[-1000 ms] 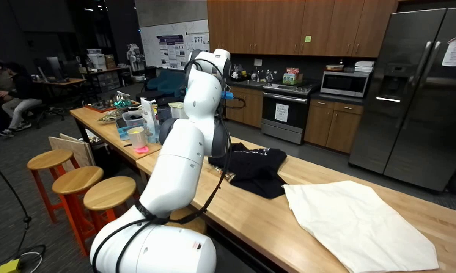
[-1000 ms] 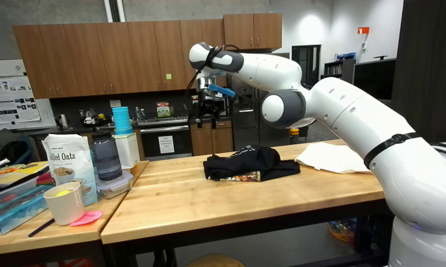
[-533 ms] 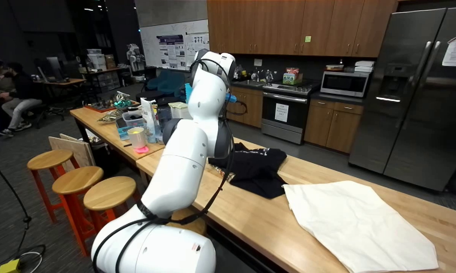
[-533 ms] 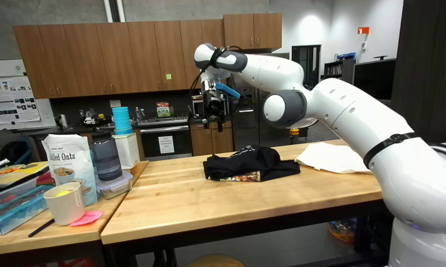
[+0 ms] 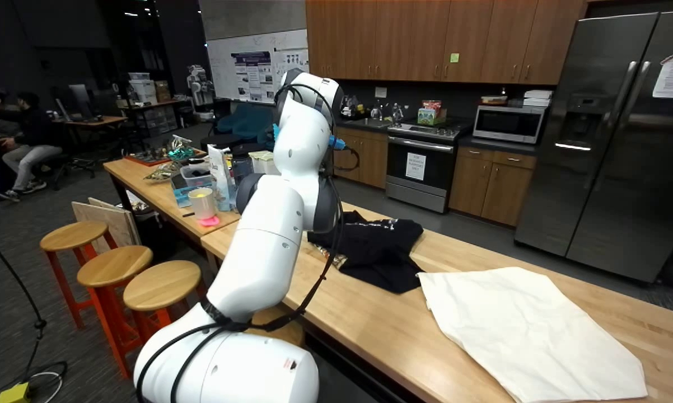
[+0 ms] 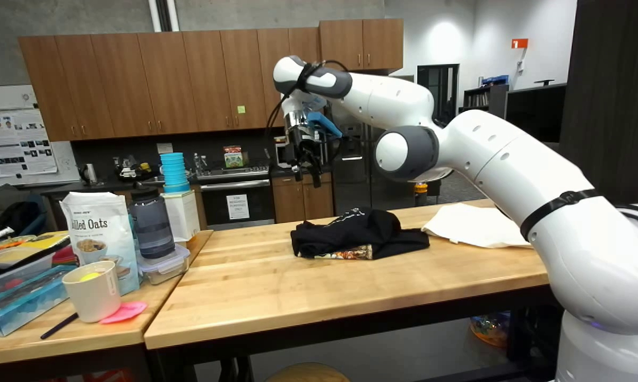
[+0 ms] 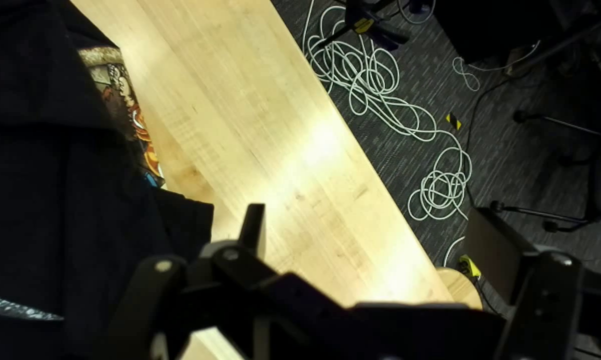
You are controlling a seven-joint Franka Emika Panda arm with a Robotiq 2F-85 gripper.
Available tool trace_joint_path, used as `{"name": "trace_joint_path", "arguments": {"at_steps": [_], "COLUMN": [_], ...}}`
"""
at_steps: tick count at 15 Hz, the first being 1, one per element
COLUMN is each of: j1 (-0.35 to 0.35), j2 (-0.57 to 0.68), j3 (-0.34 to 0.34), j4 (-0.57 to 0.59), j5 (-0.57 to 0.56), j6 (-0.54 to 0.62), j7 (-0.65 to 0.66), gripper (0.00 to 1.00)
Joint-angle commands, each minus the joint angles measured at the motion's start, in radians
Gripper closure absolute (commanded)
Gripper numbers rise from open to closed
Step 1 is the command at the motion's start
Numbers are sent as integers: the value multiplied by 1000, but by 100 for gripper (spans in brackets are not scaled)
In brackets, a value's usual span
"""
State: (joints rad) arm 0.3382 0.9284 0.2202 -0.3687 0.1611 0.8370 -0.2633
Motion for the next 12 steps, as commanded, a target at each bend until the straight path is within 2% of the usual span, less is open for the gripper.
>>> {"name": "trace_joint_path", "arguments": {"at_steps": [1, 5, 8, 10, 12], "j1": [24, 43, -23, -44, -69], "j2": [-60, -80, -52, 8, 17], "j3": [-3, -16, 6, 11, 10], "j4": [-14, -14, -27, 42, 17], "j5": [-12, -38, 20, 38, 46], "j6": [-36, -35, -24, -55, -49], "j7": [-17, -35, -5, -12, -23], "gripper": [0, 0, 0, 0, 0]}}
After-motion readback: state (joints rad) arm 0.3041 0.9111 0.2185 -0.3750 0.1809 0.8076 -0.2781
